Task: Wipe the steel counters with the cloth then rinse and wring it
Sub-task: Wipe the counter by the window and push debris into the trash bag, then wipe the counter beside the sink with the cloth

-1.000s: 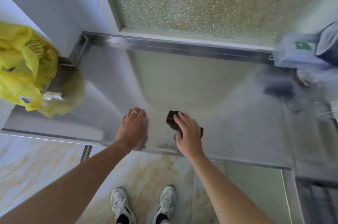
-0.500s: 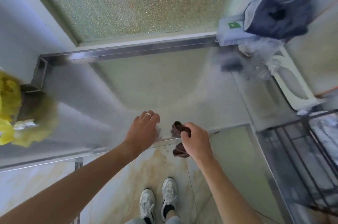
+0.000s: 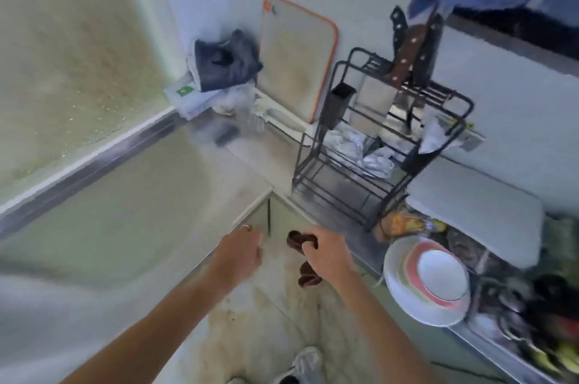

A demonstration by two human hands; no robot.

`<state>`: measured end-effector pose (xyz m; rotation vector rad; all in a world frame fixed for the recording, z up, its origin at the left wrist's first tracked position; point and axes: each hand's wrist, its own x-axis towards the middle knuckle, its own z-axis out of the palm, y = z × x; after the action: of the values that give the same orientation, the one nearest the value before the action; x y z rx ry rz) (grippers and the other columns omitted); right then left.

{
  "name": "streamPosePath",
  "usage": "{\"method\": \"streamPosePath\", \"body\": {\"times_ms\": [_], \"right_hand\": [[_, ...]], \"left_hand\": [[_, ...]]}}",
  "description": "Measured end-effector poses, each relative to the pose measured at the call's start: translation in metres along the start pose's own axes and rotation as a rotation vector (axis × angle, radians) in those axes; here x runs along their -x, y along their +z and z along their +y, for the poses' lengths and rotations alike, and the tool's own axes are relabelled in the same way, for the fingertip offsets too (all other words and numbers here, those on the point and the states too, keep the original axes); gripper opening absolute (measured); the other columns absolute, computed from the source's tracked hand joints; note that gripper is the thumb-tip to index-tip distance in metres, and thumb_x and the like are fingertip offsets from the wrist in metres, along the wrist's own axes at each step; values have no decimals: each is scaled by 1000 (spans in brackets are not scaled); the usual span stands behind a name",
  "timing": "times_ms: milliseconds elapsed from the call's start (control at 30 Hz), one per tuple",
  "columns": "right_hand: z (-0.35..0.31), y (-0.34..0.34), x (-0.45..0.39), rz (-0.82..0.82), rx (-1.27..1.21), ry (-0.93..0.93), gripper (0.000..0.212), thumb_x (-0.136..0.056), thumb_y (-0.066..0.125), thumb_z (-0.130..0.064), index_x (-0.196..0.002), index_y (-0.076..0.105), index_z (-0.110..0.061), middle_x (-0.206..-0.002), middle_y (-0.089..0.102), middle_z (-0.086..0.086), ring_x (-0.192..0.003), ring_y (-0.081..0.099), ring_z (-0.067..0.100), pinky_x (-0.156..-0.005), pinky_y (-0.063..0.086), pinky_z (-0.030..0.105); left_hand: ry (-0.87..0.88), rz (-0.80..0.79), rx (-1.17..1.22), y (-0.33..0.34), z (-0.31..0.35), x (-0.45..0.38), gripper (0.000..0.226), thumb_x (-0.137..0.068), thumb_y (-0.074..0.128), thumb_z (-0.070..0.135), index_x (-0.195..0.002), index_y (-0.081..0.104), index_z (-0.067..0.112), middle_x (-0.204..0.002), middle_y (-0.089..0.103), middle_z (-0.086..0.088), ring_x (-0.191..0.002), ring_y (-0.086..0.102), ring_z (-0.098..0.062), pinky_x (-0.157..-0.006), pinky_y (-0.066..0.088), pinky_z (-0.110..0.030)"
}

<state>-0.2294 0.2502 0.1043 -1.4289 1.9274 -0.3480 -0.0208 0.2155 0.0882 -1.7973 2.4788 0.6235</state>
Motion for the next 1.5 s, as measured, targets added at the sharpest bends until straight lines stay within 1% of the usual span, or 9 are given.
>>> {"method": "streamPosePath", "body": {"times_ms": [167,367,500,667,800,967,1200,1400,1500], "right_hand": [[79,-30,28,45,-64,173,30,-91,52,-27,-114,68,-17,-110,70,8,-102,67,28,-85,56,34],[155,-59,67,198,-181,399,29,-87,51,-24,-103,71,-12,-102,73,13,-93,67,35,-80,57,36],[191,-73,98,308,-256,560,21,-87,53,-21,-96,68,-10,-98,72,16,-93,66,36,-74,53,36],[227,-78,164,454,-335,788,23,-89,53,-23,-102,70,-15,-105,73,11,-100,65,32,-82,53,36],[252,-63,234,620,-421,962,25,-87,50,-23,-97,70,-14,-100,74,11,-99,67,34,-81,54,35],[273,-24,325,862,-522,1194,27,-89,52,-21,-105,73,-16,-105,74,15,-100,66,34,-81,50,32],[312,72,436,1271,-667,1425,28,-81,55,-19,-103,72,-14,-97,75,11,-93,68,31,-79,54,36],[340,164,520,1598,-553,1576,24,-83,56,-3,-102,70,-7,-93,71,15,-87,65,36,-78,50,42],[339,206,576,1746,-416,1676,34,-83,49,-3,-111,68,-4,-103,69,14,-95,62,32,-88,48,40]], "left_hand": [[187,-198,-51,30,96,-23,25,-91,47,13,-113,58,15,-112,60,-6,-103,62,-28,-80,45,-32],[488,-315,-164,70,197,-48,20,-91,48,20,-107,61,20,-107,65,-2,-102,63,-25,-82,49,-34],[764,-322,-218,92,266,-51,15,-90,49,19,-100,60,17,-101,65,-4,-95,64,-28,-74,49,-38],[1044,-389,-214,129,342,-35,18,-91,54,14,-107,61,17,-100,65,-1,-93,65,-25,-74,54,-39],[1207,-461,-253,157,386,7,16,-92,48,13,-98,62,17,-101,64,-4,-96,64,-30,-77,54,-39],[1364,-558,-322,193,416,89,22,-87,44,11,-94,64,19,-102,64,-3,-97,63,-30,-79,51,-37],[1588,-679,-383,270,433,227,28,-88,49,14,-112,62,18,-117,63,-5,-112,60,-28,-94,49,-37],[1711,-755,-426,335,429,327,25,-88,52,13,-113,56,17,-112,60,-5,-102,59,-31,-83,52,-41],[1749,-795,-407,356,432,372,22,-86,54,12,-107,54,18,-108,57,-3,-97,59,-29,-78,52,-42]]}}
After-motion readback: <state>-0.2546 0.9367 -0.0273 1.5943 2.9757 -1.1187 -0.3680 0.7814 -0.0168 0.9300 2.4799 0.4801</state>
